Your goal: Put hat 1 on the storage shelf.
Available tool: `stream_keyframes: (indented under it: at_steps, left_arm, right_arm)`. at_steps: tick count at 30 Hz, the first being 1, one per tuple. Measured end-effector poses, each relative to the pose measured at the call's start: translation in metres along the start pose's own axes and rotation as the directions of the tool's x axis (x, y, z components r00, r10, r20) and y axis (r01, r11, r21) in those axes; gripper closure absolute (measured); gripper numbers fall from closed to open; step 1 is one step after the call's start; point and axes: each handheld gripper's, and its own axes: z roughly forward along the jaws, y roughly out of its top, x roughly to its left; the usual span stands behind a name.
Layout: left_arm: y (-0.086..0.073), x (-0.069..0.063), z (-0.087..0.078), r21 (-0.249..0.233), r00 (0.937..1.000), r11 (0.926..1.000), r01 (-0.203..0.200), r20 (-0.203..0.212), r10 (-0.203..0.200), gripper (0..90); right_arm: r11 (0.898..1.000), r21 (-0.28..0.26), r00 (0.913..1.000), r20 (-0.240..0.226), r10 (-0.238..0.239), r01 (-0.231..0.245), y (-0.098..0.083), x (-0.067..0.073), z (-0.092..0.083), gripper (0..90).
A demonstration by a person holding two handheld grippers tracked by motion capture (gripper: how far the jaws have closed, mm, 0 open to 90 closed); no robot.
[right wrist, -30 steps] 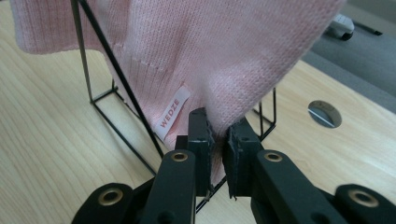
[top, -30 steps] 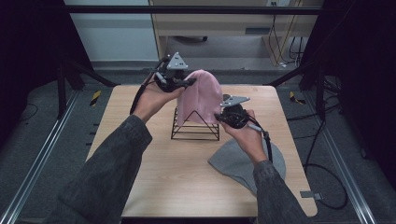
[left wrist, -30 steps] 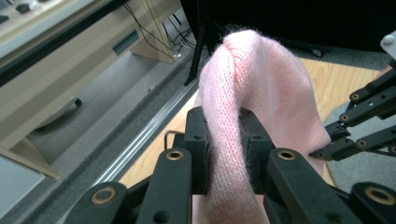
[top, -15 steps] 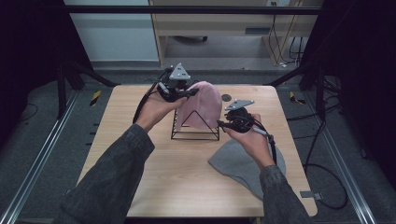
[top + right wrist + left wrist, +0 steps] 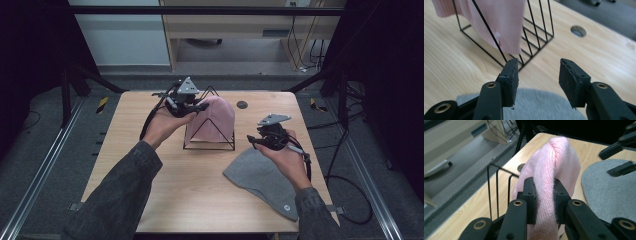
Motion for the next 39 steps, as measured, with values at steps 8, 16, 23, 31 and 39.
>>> stream_keyframes:
  at_steps: [8, 16, 23, 31, 39]
  left_arm:
    - [-0.013, -0.001, 0.003, 0.018, 0.9998, 0.9998, 0.013, 0.016, -0.013, 75.8]
    - [-0.023, -0.001, 0.003, 0.017, 0.9988, 0.9989, 0.044, 0.019, -0.044, 73.6]
    - [-0.024, -0.002, 0.004, 0.020, 0.9992, 0.9991, 0.037, 0.015, -0.037, 71.1]
    - [-0.024, 0.000, 0.000, 0.012, 0.9988, 0.9989, 0.046, 0.016, -0.047, 68.5]
    - [-0.023, -0.001, -0.002, 0.012, 0.9992, 0.9993, 0.037, 0.015, -0.037, 68.0]
  right_arm:
    - [0.997, 0.019, 0.9970, 0.023, 0.074, -0.075, -0.035, -0.015, -0.011, 49.7]
    - [0.994, 0.032, 0.9942, 0.044, 0.099, -0.100, -0.055, -0.026, -0.019, 49.7]
    - [0.993, 0.043, 0.9926, 0.052, 0.110, -0.112, -0.064, -0.032, -0.023, 49.7]
    - [0.991, 0.044, 0.9907, 0.058, 0.123, -0.126, -0.070, -0.035, -0.026, 49.5]
    - [0.990, 0.057, 0.9900, 0.062, 0.127, -0.131, -0.076, -0.039, -0.028, 48.7]
